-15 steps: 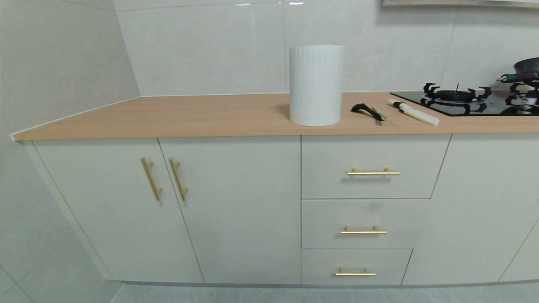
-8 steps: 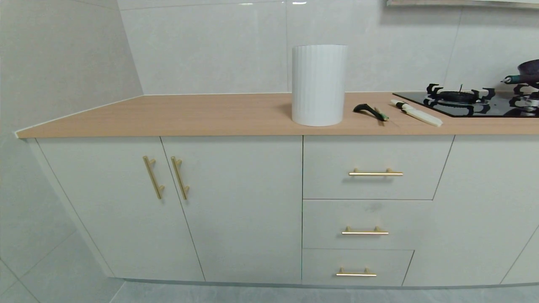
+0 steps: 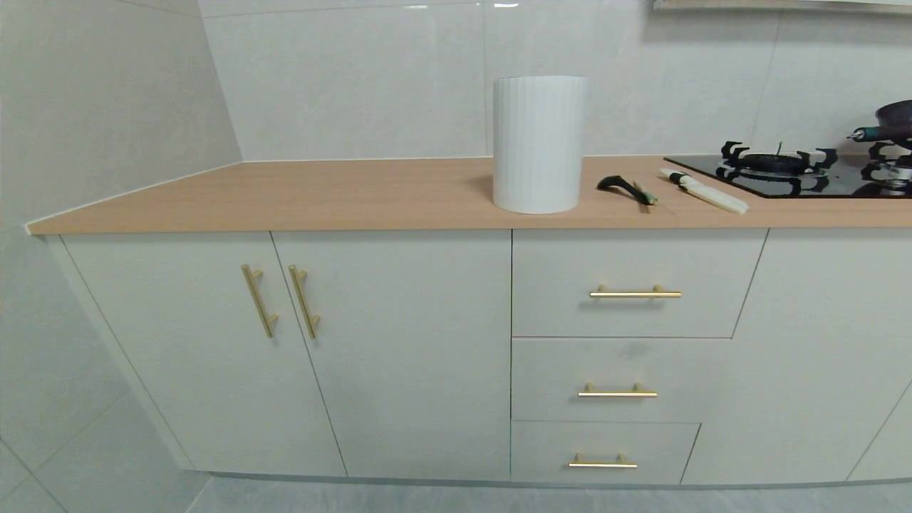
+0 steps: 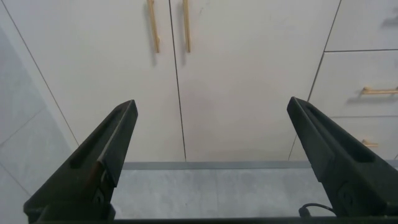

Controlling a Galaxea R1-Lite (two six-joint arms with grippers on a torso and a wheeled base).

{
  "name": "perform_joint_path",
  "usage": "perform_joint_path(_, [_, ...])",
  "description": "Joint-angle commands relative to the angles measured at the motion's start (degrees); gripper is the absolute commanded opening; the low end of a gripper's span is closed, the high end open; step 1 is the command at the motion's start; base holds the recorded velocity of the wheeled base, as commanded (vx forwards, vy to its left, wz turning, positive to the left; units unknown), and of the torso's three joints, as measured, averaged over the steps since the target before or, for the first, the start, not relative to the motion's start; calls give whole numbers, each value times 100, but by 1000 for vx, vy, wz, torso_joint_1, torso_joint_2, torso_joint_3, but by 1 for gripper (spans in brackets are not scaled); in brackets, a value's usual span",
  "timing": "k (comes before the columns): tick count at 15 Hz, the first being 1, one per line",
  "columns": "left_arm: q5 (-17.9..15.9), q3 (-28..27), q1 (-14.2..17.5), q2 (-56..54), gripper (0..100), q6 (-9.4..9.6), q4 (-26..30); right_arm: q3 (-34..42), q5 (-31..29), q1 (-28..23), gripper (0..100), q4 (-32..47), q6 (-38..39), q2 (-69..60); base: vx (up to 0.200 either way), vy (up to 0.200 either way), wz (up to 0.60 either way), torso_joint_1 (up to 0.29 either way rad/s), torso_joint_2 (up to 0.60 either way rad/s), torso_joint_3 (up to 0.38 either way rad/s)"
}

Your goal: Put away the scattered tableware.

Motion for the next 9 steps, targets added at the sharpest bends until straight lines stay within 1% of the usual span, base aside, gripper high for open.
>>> perform_joint_path(1, [1,0,2,0,100,-1,1,-848,36,54,100,-14,285,310,0,0,0,0,0,0])
perform_joint_path(2, [1,0,2,0,100,-1,1,-953,54,63,100,21,259,450,0,0,0,0,0,0])
perform_joint_path(3, [1,0,2,0,100,-1,1,-1006,256,63,100,65,127,784,0,0,0,0,0,0])
perform_joint_path(5, [1,0,2,0,100,-1,1,-1023,994,72,100,65,66,1892,0,0,0,0,0,0])
perform_joint_path(6, [1,0,2,0,100,-1,1,-1102,1170,81,100,47,57,2419,0,0,0,0,0,0])
perform_joint_path(9, [1,0,2,0,100,-1,1,-1973,1249,107,100,39,4,4590,0,0,0,0,0,0])
